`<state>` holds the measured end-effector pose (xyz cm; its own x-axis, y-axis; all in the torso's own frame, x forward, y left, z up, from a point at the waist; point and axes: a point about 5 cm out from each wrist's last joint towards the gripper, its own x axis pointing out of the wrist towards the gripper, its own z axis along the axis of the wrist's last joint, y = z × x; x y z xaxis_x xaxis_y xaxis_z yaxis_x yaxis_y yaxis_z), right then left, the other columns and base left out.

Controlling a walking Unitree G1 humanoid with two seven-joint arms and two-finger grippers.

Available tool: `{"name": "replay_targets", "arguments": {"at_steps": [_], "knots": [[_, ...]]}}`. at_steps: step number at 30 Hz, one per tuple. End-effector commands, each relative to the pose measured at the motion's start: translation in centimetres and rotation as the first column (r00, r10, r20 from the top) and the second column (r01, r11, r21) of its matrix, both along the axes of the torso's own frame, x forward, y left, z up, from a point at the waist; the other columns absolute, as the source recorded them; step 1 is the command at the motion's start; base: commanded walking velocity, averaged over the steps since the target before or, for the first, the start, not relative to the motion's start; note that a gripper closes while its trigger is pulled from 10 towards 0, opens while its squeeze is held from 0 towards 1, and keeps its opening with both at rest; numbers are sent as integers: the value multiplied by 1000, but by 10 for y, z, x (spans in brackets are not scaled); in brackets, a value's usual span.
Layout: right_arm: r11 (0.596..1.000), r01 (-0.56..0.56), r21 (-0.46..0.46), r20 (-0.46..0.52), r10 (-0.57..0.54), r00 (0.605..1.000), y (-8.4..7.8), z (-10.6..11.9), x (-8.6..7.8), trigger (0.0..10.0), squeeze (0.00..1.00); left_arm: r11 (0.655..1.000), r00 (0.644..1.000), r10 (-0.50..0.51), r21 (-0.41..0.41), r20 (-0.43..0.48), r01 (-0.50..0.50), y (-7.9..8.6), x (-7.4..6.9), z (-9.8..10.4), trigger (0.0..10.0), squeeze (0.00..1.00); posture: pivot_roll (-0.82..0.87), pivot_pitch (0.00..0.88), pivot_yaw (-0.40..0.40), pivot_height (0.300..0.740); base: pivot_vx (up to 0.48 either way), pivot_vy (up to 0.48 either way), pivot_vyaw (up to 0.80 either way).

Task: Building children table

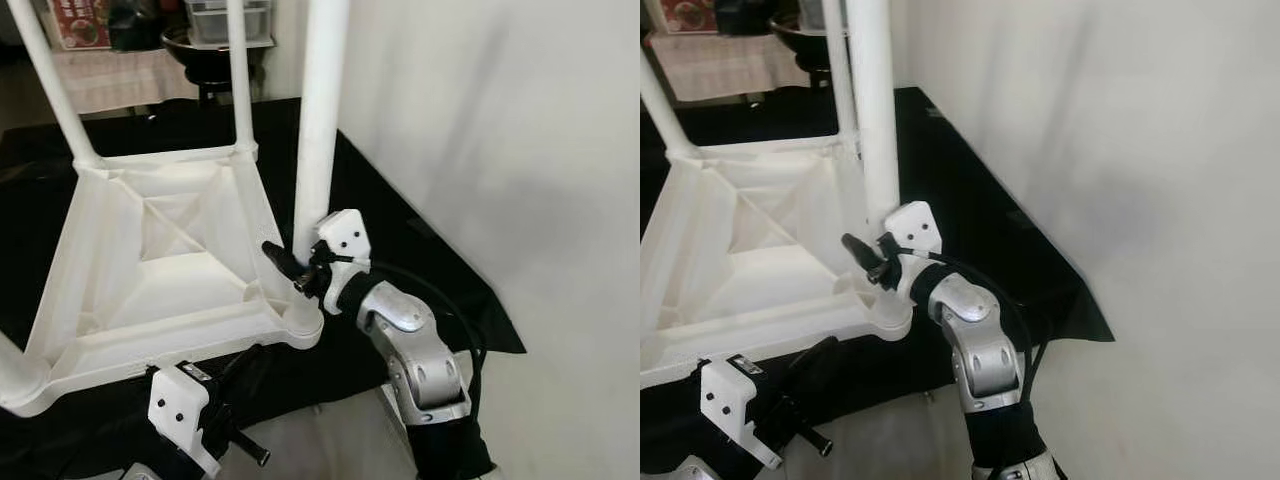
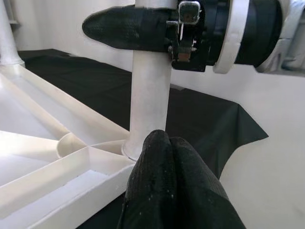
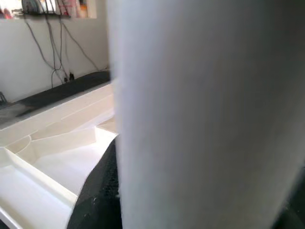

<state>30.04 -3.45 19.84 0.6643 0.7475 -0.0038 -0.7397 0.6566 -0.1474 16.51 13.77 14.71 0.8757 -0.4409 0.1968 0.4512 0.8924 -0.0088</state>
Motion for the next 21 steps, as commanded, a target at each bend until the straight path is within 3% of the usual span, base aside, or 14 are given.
{"name": "replay_targets", "arguments": {"at_steps": [1, 2, 4, 6, 8, 9, 10, 11, 12, 15, 16, 18, 20, 21], "knots": [[996, -81, -48, -126, 74, 989, 7, -22, -6, 10000, 1000, 1000, 1000, 9, -4, -7, -9, 1, 0, -2, 10000, 0, -71, 109, -94, 740, 0, 0, 0], [986, -164, -22, -113, 161, 980, 9, -15, -6, 10000, 1000, 1000, 1000, 7, -5, -8, -7, 1, 0, -2, 10000, 0, -73, 109, -93, 740, 0, 0, 0], [976, -218, -6, -101, 216, 971, 10, -9, -7, 10000, 1000, 1000, 1000, 6, -5, -8, -6, 0, 0, -2, 10000, 0, -73, 109, -93, 740, 0, 0, 0], [933, -359, 17, -58, 359, 931, 9, 3, -4, 10000, 1000, 1000, 1000, 2, -7, -8, -2, 0, 0, -2, 10000, 0, -77, 110, -93, 740, 0, 0, 0], [905, -425, 10, -30, 425, 905, 6, 8, 0, 10000, 1000, 1000, 1000, -1, -8, -7, 1, -1, 1, -2, 10000, 0, -80, 107, -94, 740, 0, 0, 0], [855, -519, 5, -23, 519, 855, 2, 13, 2, 10000, 627, 1000, 1000, -3, -9, -7, 2, -1, 1, -2, 10000, 0, -84, 110, -97, 740, 0, 0, 0], [855, -519, 5, -23, 519, 855, 2, 13, 2, 10000, 627, 1000, 1000, -3, -9, -7, 2, -1, 1, -2, 10000, 0, -84, 110, -97, 740, 0, 0, 0], [817, -576, -14, -16, 576, 817, -1, 17, 4, 10000, 627, 1000, 1000, -3, -10, -6, 3, -2, 1, -2, 10000, 0, -86, 111, -98, 740, 0, 0, 0], [778, -627, -33, -19, 627, 779, -3, 20, 8, 10000, 0, 1000, 1000, -3, -12, -6, 3, -2, 0, -2, 10000, 0, -89, 115, -97, 740, 0, 0, 0], [756, -653, -44, -24, 653, 757, -5, 21, 10, 10000, 0, 1000, 1000, -3, -13, -5, 3, -3, 0, -2, 10000, 0, -89, 115, -97, 740, 0, 0, 0], [739, -673, -42, -36, 672, 740, -4, 21, 23, 10000, 0, 1000, 1000, -4, -17, -5, 4, -4, -1, -1, 10000, 0, -82, 123, -99, 740, 0, 0, 0], [732, -680, -43, -40, 679, 733, -4, 21, 26, 10000, 0, 1000, 1000, -4, -18, -5, 4, -5, -1, -1, 10000, 0, -82, 123, -99, 740, 0, 0, 0], [682, -731, -30, -62, 729, 682, -4, 21, 27, 10000, 0, 1000, 1000, -5, -20, -6, 5, -6, -2, -1, 10000, 0, -77, 127, -99, 740, 0, 0, 0], [682, -731, -30, -62, 729, 682, -4, 21, 27, 10000, 0, 1000, 1000, -5, -20, -6, 5, -6, -2, -1, 10000, 0, -77, 127, -99, 740, 0, 0, 0]]}}
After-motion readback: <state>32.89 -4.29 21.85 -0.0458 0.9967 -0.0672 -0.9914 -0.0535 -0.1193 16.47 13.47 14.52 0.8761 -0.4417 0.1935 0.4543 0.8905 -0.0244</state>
